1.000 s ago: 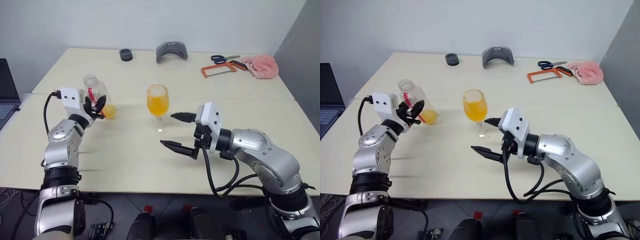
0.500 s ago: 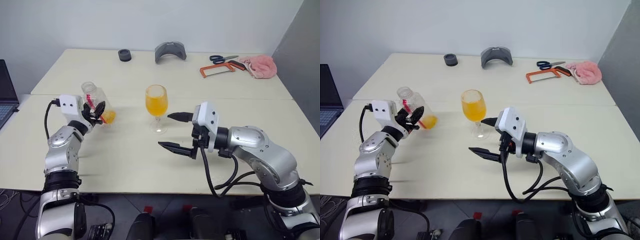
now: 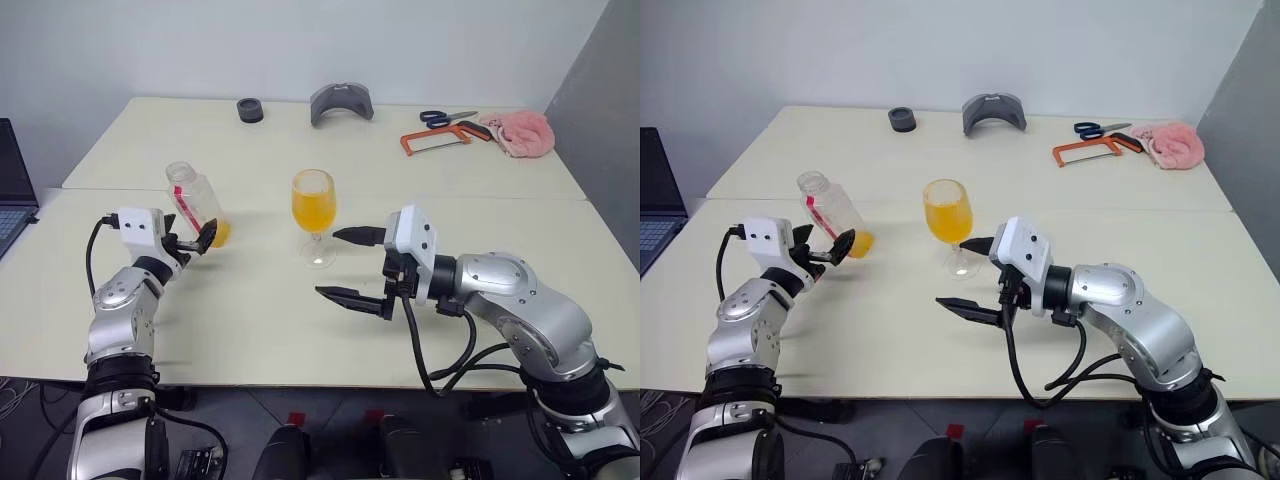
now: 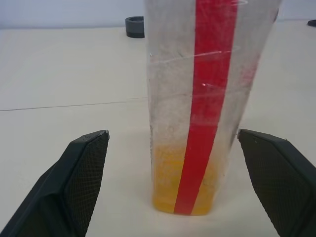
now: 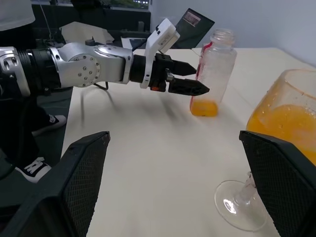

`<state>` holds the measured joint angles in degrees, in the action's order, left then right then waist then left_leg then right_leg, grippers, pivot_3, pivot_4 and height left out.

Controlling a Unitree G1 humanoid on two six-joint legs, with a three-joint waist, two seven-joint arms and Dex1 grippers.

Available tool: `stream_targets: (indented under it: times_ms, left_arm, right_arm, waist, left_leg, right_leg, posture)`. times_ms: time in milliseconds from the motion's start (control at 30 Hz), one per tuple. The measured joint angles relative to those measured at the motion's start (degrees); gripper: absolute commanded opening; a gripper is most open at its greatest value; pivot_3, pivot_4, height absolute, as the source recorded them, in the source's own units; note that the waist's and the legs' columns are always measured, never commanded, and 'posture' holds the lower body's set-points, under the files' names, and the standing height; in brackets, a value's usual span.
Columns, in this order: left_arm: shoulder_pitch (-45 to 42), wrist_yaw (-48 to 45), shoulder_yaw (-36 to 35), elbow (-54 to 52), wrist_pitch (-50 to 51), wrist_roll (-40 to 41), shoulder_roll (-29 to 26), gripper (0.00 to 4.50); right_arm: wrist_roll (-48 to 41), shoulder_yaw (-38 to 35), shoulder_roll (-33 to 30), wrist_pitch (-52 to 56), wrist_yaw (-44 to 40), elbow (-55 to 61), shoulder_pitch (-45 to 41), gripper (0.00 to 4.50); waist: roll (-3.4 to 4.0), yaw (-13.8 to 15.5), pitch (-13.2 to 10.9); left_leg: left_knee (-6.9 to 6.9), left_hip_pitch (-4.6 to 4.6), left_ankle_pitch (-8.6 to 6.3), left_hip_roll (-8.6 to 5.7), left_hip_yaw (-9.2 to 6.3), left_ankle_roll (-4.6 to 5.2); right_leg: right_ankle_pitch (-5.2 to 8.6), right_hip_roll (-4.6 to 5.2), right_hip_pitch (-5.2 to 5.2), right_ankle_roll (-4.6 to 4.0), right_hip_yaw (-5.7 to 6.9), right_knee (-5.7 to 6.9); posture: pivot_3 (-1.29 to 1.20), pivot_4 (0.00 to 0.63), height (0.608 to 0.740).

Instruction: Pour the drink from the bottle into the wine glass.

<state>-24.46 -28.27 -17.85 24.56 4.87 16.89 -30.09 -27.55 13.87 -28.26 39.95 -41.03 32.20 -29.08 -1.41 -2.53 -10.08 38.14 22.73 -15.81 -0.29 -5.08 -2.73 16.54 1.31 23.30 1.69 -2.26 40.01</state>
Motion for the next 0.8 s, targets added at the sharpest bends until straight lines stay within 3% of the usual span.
stream_targets:
  times_ms: [267,533,800]
  left_arm:
    - [5.9,2.1,0.0,-7.1,-0.9,-2.1,0.0,4.48]
    - [16.3,6.7,0.0,-20.8,-0.4,-2.9,2.6,4.48]
    - [23.2,10.1,-0.5,-28.9,1.2,-2.4,5.5,4.48]
  right_arm:
    - [7.6,0.4,-0.1,-10.1,1.4,-3.1,8.8,4.5]
    - [13.1,-3.1,9.7,-26.7,9.6,-11.9,22.0,4.5]
    - [14.6,-8.7,17.8,-35.9,18.0,-18.8,25.7,4.5]
  waist:
    - [-0.02,0.2,0.0]
    - [-0.04,0.6,0.0]
    - [-0.04,0.7,0.0]
  left_leg:
    - [-0.03,-0.03,0.0,0.01,0.05,0.0]
    - [-0.07,-0.12,0.0,0.07,0.13,0.0]
    - [-0.12,-0.22,0.0,0.11,0.24,0.0]
  right_leg:
    - [0.0,0.01,-0.02,0.0,-0.03,-0.01]
    - [0.0,0.04,-0.08,0.0,-0.1,-0.02]
    - [0.0,-0.01,-0.11,0.01,-0.17,-0.03]
  posture:
    - [0.0,0.15,0.74]
    - [0.0,0.15,0.74]
    - [0.0,0.15,0.74]
